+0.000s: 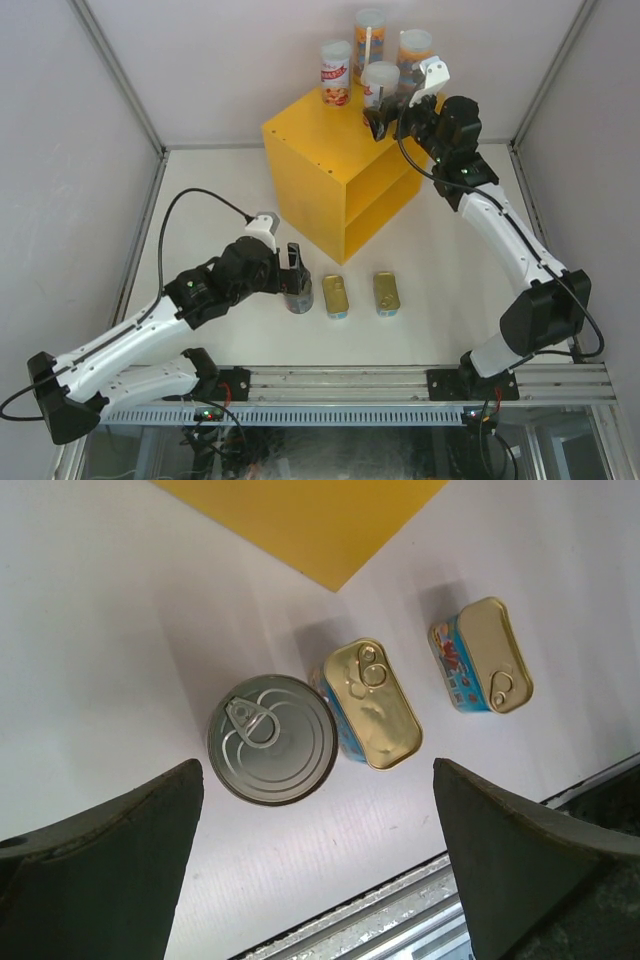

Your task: Place and organize the canned foods onto the counter

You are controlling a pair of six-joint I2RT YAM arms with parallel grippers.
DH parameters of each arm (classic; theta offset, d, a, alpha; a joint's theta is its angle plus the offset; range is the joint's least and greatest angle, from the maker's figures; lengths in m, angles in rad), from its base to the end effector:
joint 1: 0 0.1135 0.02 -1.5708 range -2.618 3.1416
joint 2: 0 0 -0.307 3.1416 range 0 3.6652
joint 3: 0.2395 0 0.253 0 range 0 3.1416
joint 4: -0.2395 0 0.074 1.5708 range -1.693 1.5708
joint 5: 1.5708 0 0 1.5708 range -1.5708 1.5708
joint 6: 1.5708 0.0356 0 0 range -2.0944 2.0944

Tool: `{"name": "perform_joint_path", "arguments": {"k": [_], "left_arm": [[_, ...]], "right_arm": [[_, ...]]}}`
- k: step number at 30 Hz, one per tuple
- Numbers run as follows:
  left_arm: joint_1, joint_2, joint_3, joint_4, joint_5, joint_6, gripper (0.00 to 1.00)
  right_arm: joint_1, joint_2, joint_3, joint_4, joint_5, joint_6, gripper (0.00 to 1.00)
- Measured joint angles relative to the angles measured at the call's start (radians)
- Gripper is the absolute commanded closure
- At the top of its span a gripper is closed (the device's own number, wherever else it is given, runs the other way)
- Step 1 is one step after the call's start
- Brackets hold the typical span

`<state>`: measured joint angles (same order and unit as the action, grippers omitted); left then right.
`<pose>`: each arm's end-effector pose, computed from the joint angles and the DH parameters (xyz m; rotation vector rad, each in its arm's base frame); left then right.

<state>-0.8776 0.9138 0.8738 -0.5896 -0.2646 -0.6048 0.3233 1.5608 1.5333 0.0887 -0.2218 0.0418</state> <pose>0.1146 -0.1233 0.3429 0.1533 2.2236 -0.5455 0.3510 0.1259 0.4804 -0.3909 1.4777 0.4592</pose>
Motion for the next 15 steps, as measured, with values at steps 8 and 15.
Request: {"name": "perform_joint_path", "arguments": {"k": [8, 15], "left_arm": [[-0.014, 0.016, -0.039, -0.005, 0.011, -0.022, 0.0], [-0.034, 0.05, -0.043, -0.012, 0.006, -0.04, 0.0]], "right_arm": [[0.017, -0.098, -0.074, 0.002, 0.011, -0.001, 0.19], [0.045, -0.17, -0.121, -0.01, 0.037, -0.005, 0.19]]}}
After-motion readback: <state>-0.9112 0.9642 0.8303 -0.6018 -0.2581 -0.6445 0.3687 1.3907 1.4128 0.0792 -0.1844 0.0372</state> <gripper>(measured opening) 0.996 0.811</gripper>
